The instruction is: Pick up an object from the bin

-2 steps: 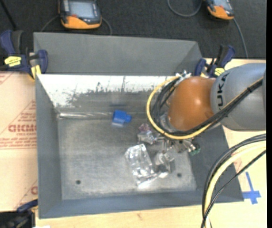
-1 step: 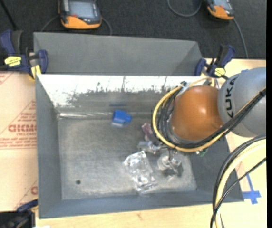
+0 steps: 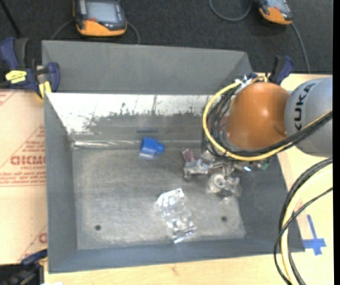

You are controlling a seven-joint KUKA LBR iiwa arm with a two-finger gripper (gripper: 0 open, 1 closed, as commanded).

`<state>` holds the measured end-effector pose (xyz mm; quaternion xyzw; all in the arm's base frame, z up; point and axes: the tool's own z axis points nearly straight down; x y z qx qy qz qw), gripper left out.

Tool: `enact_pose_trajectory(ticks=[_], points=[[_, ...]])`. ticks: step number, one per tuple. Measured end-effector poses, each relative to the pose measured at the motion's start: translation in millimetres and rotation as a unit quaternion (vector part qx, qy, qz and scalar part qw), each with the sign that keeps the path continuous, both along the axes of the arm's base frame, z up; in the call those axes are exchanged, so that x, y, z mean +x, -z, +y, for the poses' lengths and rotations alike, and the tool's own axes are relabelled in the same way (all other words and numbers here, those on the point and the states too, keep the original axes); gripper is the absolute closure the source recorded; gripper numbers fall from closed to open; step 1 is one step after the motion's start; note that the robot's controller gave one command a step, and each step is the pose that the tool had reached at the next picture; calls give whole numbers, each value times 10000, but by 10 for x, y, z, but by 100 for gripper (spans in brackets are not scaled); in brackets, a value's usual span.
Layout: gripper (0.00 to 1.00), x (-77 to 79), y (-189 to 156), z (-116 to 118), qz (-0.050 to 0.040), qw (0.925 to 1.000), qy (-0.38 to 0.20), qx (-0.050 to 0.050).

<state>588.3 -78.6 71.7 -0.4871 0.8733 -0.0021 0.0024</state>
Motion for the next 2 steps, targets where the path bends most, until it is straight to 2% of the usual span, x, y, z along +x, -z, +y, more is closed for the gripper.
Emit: enact_pose_trajectory(ticks=[1,2], points=[[0,511,-3,-352,-2,9997,228,12],[100,514,-46,-345,13,9997,238,8]])
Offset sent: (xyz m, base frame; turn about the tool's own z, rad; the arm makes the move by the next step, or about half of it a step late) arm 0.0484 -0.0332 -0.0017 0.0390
